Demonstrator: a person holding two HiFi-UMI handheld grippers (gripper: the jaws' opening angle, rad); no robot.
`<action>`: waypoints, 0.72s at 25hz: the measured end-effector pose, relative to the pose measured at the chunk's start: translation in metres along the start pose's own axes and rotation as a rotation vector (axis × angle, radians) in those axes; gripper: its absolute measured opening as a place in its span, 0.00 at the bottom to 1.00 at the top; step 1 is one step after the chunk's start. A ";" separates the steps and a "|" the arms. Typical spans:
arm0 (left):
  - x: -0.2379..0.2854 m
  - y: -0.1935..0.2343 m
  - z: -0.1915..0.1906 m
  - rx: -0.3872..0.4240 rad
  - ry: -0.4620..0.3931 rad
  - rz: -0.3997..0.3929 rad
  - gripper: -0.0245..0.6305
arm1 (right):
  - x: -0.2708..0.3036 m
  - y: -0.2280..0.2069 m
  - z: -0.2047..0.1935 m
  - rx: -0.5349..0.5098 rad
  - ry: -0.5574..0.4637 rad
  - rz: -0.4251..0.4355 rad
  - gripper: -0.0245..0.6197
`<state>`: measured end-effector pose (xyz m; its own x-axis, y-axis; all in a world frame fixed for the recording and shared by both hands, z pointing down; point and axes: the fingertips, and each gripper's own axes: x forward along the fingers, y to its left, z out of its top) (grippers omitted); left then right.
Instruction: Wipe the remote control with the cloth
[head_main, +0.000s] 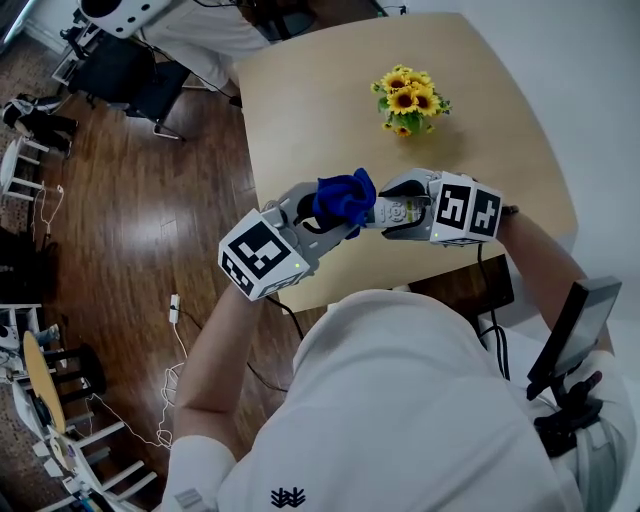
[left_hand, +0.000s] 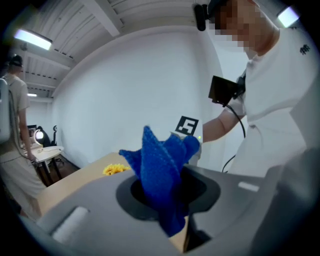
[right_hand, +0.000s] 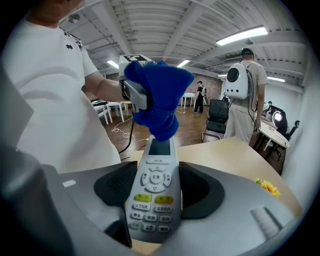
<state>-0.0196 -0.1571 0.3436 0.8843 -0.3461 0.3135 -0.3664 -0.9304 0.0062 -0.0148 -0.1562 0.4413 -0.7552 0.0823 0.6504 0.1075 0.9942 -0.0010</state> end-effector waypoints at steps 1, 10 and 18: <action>0.010 -0.005 0.006 0.009 -0.008 -0.028 0.20 | 0.003 0.001 0.006 -0.007 -0.003 0.007 0.45; 0.053 -0.018 0.008 0.034 -0.003 -0.102 0.20 | 0.011 0.001 0.024 -0.032 -0.017 0.031 0.45; 0.024 -0.004 -0.019 -0.006 0.026 -0.042 0.20 | 0.001 0.002 0.011 -0.014 -0.008 0.013 0.45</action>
<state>-0.0028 -0.1589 0.3692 0.8911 -0.3033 0.3375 -0.3306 -0.9434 0.0251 -0.0224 -0.1538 0.4339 -0.7588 0.0956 0.6443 0.1259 0.9920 0.0011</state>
